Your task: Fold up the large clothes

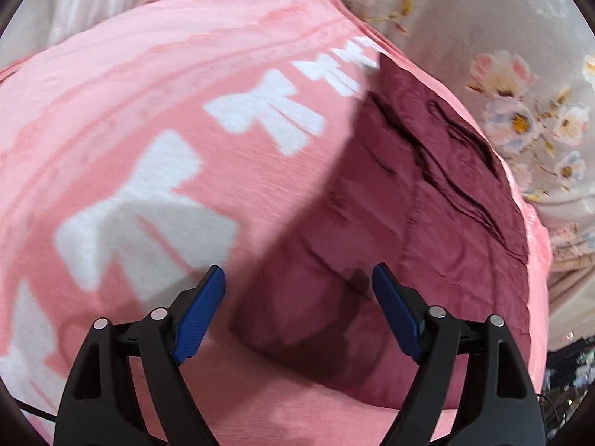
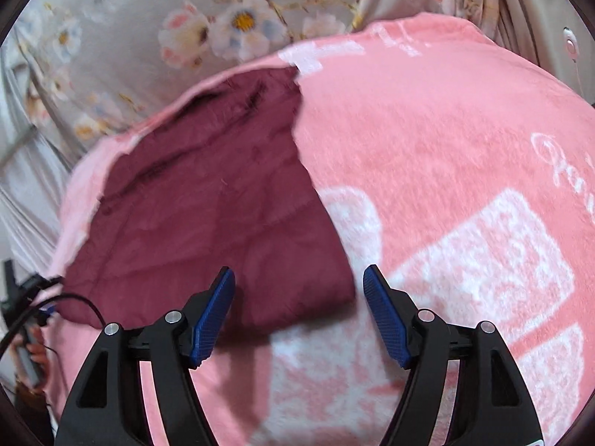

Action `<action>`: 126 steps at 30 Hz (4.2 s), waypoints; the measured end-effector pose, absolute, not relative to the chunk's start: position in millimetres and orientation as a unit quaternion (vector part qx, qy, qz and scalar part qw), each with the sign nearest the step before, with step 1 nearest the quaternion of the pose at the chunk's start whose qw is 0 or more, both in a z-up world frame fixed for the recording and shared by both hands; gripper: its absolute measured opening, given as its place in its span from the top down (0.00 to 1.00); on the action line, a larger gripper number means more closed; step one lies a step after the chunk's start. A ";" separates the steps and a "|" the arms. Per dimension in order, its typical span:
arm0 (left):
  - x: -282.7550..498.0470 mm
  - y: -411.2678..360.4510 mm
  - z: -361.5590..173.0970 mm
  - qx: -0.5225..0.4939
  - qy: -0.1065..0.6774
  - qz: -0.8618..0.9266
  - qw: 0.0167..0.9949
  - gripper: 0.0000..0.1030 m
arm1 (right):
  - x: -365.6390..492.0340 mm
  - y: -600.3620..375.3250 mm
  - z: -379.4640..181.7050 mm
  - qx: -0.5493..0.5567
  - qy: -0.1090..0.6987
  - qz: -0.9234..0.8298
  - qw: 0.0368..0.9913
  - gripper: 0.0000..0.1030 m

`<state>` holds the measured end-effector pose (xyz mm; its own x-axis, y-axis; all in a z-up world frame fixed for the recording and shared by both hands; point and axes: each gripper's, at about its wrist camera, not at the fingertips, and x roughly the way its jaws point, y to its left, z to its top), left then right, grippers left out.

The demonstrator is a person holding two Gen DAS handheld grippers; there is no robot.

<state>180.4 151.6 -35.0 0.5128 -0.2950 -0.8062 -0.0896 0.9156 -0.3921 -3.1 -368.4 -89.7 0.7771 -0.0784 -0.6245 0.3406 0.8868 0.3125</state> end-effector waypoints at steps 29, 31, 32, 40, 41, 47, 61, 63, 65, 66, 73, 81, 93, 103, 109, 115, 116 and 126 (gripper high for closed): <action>-68.5 214.9 180.9 -0.206 0.288 -0.175 0.919 0.96 | -251.5 -270.2 63.4 0.043 0.112 -0.013 0.993 0.97; -46.7 207.4 186.4 -0.199 0.284 -0.169 0.922 0.96 | -227.5 -281.8 72.1 0.070 0.100 -0.013 0.992 0.97; -37.8 203.3 187.8 -0.197 0.283 -0.168 0.923 0.96 | -215.5 -287.2 74.5 0.078 0.096 -0.015 0.992 0.97; 88.7 150.3 171.1 -0.135 0.295 -0.096 0.941 0.96 | -64.7 -333.1 72.4 0.149 0.121 -0.081 0.978 0.97; 109.0 139.2 163.4 -0.123 0.300 -0.081 0.942 0.96 | -48.3 -336.3 70.1 0.153 0.124 -0.089 0.976 0.97; 184.1 100.1 117.2 -0.074 0.337 -0.036 0.938 0.95 | 28.1 -349.0 41.1 0.162 0.162 -0.139 0.963 0.97; 274.9 69.0 1.7 -0.040 0.429 0.008 0.903 0.93 | 121.7 -373.7 -39.1 0.178 0.268 -0.193 0.927 0.97; 279.2 68.3 -11.4 -0.043 0.434 0.009 0.900 0.91 | 127.5 -373.5 -49.6 0.178 0.277 -0.196 0.924 0.97; 281.0 68.0 -20.8 -0.048 0.437 0.008 0.898 0.88 | 131.8 -374.3 -56.9 0.179 0.284 -0.199 0.921 0.97; 281.7 68.3 -23.5 -0.052 0.438 0.007 0.898 0.87 | 132.5 -375.0 -59.6 0.182 0.285 -0.199 0.920 0.97; 269.9 85.2 1.1 -0.066 0.402 0.027 0.913 0.54 | 95.9 -386.2 -37.3 0.224 0.206 -0.201 0.931 0.68; 222.1 72.3 98.7 -0.040 0.307 -0.016 0.951 0.35 | 75.3 -309.9 20.0 0.131 0.174 -0.125 0.968 0.79; 251.7 -59.8 3.4 0.030 0.429 -0.084 0.899 0.51 | 185.4 -210.8 -32.6 0.055 0.328 -0.037 0.942 0.98; 262.5 -54.5 -29.3 0.018 0.442 -0.063 0.895 0.50 | 213.1 -236.5 -70.6 0.113 0.371 -0.041 0.921 1.00; 260.9 -58.3 -35.4 0.032 0.436 -0.055 0.898 0.50 | 215.7 -235.3 -79.2 0.107 0.379 -0.047 0.918 1.00; 261.7 -60.6 -38.4 0.042 0.433 -0.049 0.899 0.50 | 216.3 -233.3 -80.9 0.098 0.380 -0.051 0.918 1.00; 262.1 -61.6 -38.8 0.046 0.433 -0.048 0.899 0.50 | 216.4 -233.4 -81.1 0.098 0.380 -0.050 0.919 1.00; 257.5 -50.2 -31.5 0.013 0.428 -0.064 0.901 0.47 | 190.3 -248.2 -66.0 0.146 0.332 -0.043 0.931 0.97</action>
